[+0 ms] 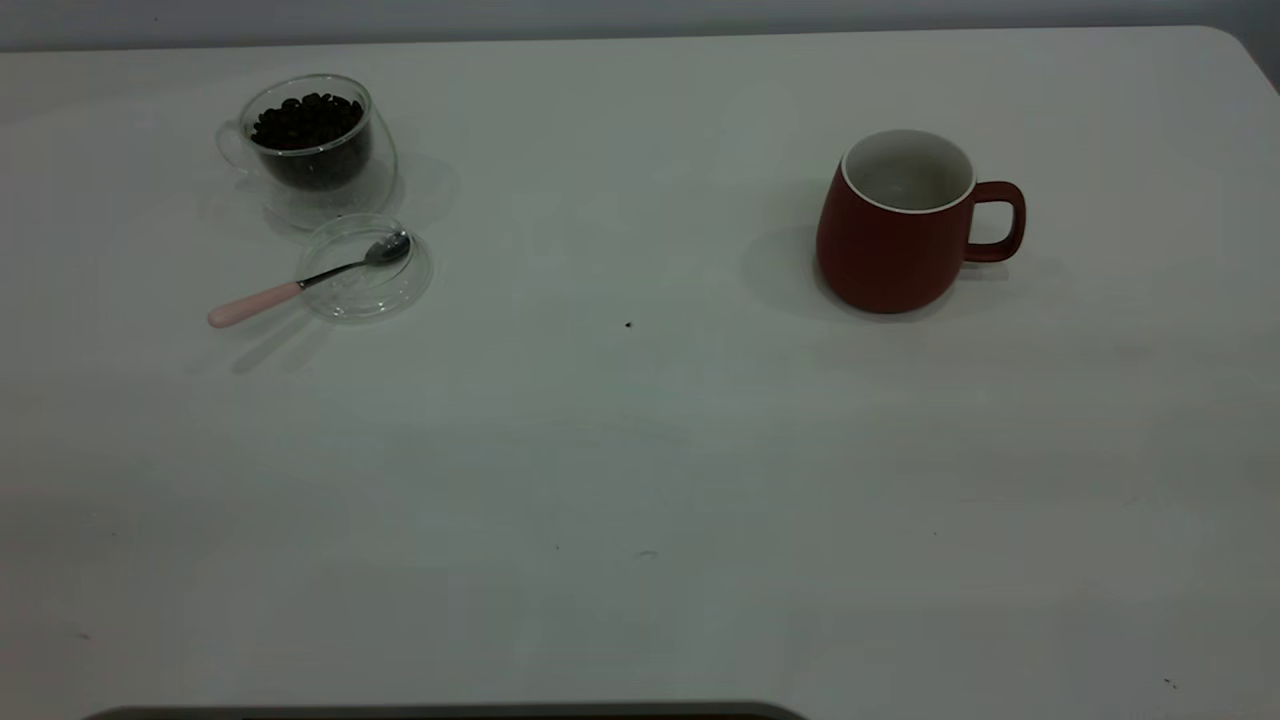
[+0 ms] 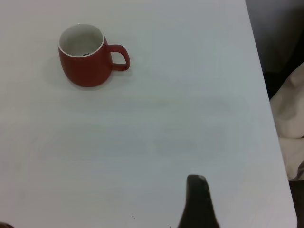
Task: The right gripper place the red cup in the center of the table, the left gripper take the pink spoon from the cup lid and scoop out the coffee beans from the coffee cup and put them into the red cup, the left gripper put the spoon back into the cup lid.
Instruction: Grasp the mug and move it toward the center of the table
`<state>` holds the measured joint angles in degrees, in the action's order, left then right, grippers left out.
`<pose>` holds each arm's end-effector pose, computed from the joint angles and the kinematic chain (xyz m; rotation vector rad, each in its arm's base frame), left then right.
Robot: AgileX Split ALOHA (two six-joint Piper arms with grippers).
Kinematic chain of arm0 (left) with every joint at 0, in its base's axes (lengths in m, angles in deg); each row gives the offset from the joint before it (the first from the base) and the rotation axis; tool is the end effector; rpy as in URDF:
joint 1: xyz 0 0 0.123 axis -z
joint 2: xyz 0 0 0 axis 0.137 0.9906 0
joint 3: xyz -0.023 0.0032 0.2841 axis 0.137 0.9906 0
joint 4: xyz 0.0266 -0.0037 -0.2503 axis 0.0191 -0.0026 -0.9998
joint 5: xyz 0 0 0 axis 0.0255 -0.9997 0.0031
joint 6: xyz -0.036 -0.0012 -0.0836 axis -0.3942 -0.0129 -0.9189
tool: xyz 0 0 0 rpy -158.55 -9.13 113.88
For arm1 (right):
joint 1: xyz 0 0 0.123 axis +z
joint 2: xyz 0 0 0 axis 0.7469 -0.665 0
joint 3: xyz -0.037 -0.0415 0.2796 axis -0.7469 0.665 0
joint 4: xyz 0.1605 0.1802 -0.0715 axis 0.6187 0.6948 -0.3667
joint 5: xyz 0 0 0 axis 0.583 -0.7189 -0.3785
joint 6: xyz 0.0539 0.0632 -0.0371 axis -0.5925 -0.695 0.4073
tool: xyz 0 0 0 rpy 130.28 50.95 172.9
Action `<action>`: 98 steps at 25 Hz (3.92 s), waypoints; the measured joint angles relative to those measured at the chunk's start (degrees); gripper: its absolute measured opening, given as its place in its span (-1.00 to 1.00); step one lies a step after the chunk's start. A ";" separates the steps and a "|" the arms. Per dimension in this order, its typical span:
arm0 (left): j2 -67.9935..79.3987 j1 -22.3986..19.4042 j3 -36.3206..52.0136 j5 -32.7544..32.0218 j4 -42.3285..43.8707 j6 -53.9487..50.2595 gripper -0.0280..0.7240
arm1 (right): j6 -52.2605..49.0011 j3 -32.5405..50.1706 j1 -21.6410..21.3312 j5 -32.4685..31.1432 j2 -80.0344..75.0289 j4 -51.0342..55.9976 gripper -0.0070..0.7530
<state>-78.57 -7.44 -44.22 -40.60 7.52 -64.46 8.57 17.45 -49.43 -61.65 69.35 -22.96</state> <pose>-0.0093 -0.0026 0.2677 0.0359 2.1116 -0.0288 -0.0007 0.0015 0.2644 -0.0045 2.1646 -0.0018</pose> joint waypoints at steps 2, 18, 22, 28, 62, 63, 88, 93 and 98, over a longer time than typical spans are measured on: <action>0.00 0.00 0.00 0.00 0.00 0.07 0.12 | 0.00 0.00 0.00 0.00 0.00 0.00 0.57; 0.00 0.00 0.00 0.00 0.00 0.07 0.12 | 0.00 0.00 0.00 0.00 0.00 0.00 0.57; 0.00 0.00 0.00 0.00 0.00 0.07 0.12 | 1.70 -0.38 0.00 1.01 -5.66 2.08 0.57; 0.00 0.00 0.00 0.00 0.00 0.02 0.12 | 10.64 -2.90 0.00 12.27 -26.56 4.67 0.64; 0.00 0.00 0.00 -0.01 0.00 -0.04 0.12 | 112.17 -45.43 0.00 39.75 -127.97 48.82 0.57; 0.00 0.00 0.00 -0.01 0.00 -0.04 0.12 | 115.83 -45.43 0.00 39.92 -128.56 51.88 0.57; 0.00 0.00 0.00 -0.01 0.00 0.03 0.12 | 119.86 -58.05 20.22 42.27 -137.66 66.99 0.54; 0.00 0.00 0.00 -0.01 0.00 0.03 0.12 | 119.86 -59.46 22.72 41.64 -138.76 68.10 0.52; 0.00 0.00 0.00 -0.01 0.00 0.03 0.12 | 117.87 -58.82 21.19 41.27 -137.38 67.97 0.50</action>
<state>-78.57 -7.44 -44.22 -40.61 7.52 -64.43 126.44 -41.37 -28.23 -20.38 -68.03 45.01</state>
